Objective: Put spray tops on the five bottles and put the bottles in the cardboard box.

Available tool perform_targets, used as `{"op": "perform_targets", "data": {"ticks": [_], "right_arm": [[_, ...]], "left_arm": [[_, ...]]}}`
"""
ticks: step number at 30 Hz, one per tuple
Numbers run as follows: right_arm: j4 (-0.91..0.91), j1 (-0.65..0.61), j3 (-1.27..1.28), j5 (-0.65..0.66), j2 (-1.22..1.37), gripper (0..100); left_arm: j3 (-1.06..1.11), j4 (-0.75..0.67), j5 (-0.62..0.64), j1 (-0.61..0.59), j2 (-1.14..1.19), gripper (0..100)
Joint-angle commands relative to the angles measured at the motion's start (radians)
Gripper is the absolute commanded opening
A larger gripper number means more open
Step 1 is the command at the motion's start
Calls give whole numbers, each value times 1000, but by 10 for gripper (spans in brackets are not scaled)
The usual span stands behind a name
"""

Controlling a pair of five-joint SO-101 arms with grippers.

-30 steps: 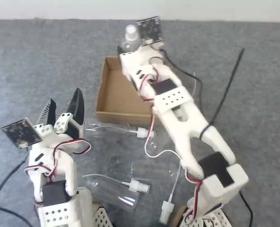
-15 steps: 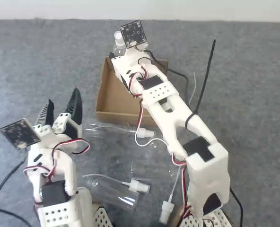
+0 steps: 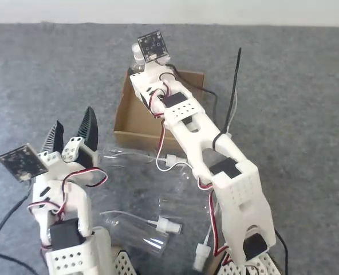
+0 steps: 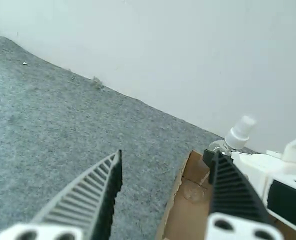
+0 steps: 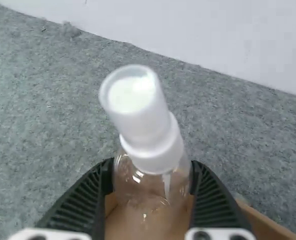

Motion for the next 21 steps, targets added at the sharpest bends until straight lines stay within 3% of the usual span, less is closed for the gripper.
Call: {"op": "perform_targets", "data": {"ticks": [1,14,21], "right_arm": [[-24,-18,-78,14,-27,72],[-16,-27,-80,14,10,76],[21,-28,-75,14,16,255]], "left_arm": [[-56,-28,12,-2,-17,261],[-56,-28,12,-2,-17,261],[-56,-28,12,-2,-17,261]]}}
